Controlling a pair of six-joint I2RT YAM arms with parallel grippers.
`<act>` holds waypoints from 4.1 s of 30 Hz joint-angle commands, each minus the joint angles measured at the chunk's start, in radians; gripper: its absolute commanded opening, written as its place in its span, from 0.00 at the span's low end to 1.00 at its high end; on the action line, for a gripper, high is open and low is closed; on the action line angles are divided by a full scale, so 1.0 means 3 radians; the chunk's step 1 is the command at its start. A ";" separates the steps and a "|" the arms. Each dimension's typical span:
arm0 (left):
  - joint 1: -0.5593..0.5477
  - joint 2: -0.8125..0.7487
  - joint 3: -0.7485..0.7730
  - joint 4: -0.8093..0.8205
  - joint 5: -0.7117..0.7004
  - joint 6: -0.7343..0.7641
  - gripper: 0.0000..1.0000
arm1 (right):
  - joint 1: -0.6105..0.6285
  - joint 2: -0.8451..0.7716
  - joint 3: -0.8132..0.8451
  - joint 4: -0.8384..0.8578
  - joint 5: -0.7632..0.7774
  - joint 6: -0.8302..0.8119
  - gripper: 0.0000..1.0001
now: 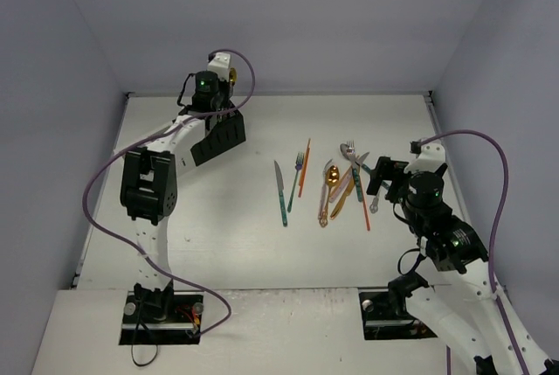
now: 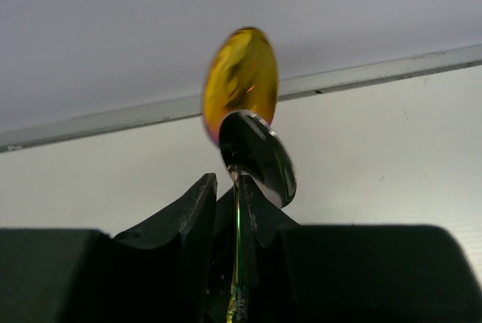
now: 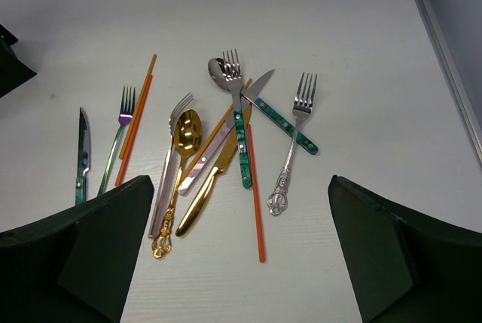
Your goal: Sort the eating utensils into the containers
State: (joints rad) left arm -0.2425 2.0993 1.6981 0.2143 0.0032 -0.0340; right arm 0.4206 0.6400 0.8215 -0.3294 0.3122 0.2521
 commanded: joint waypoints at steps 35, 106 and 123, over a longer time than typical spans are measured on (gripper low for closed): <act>-0.0818 -0.1671 -0.0482 -0.1409 -0.1013 -0.0581 0.52 | 0.0020 0.0181 0.0252 0.0162 -0.0513 -0.0360 1.00; -0.2428 0.0353 0.0789 -0.2462 -0.0331 -0.2097 0.20 | -0.0855 0.1047 -0.0025 0.0101 -0.0995 0.0561 0.84; -0.2414 0.0643 0.0917 -0.2795 -0.0574 -0.1973 0.21 | -0.0880 0.0945 -0.0068 0.0065 -0.1116 0.0530 0.85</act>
State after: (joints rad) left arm -0.9731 2.3020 1.9418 -0.5755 -0.1313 -0.6377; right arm 0.1638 0.9340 0.8027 -0.3302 0.0097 0.4156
